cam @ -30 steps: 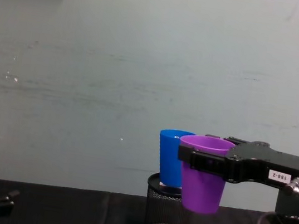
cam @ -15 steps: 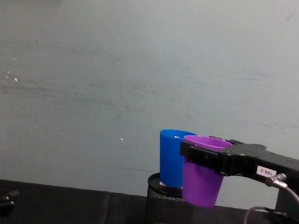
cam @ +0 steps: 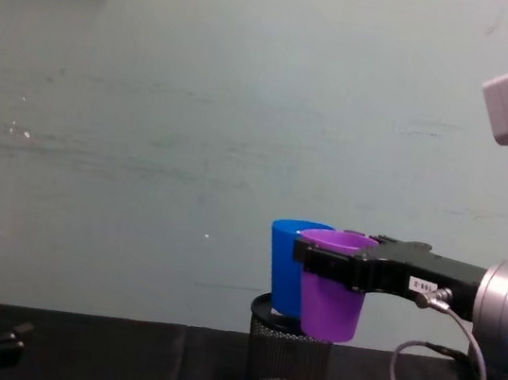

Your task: Pick up one cup with a gripper and tap it against the other cup.

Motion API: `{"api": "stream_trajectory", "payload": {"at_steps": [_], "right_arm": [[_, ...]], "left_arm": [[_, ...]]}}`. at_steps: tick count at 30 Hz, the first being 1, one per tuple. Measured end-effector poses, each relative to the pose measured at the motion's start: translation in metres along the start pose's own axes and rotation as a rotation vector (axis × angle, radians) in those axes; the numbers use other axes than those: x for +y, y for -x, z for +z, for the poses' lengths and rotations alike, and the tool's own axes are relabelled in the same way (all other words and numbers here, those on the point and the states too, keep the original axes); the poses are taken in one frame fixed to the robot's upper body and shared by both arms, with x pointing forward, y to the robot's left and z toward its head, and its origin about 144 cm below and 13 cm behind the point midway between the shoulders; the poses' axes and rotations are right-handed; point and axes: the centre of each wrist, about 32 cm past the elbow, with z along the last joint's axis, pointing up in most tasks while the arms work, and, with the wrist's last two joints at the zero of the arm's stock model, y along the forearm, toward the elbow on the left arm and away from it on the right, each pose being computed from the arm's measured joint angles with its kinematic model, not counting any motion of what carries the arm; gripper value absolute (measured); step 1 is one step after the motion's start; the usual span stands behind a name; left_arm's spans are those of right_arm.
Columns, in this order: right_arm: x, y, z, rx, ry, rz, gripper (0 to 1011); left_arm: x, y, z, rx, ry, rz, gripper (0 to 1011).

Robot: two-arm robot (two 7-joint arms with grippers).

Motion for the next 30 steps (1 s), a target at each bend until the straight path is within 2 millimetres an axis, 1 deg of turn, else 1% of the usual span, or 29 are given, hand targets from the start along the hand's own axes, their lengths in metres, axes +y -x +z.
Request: {"api": "stream_trajectory", "payload": {"at_steps": [11,18,30], "right_arm": [[0.014,-0.005,0.003,-0.007,-0.007,-0.014,752],[0.02,-0.005,0.006,0.003,-0.016,0.001,752],[0.025,-0.002,0.005,0.012,-0.017,0.013,752]], "left_arm": [[0.0,0.0,0.0,0.0,0.0,0.0,1000],[0.0,0.0,0.0,0.0,0.0,0.0,1000],[0.0,0.0,0.0,0.0,0.0,0.0,1000]]}}
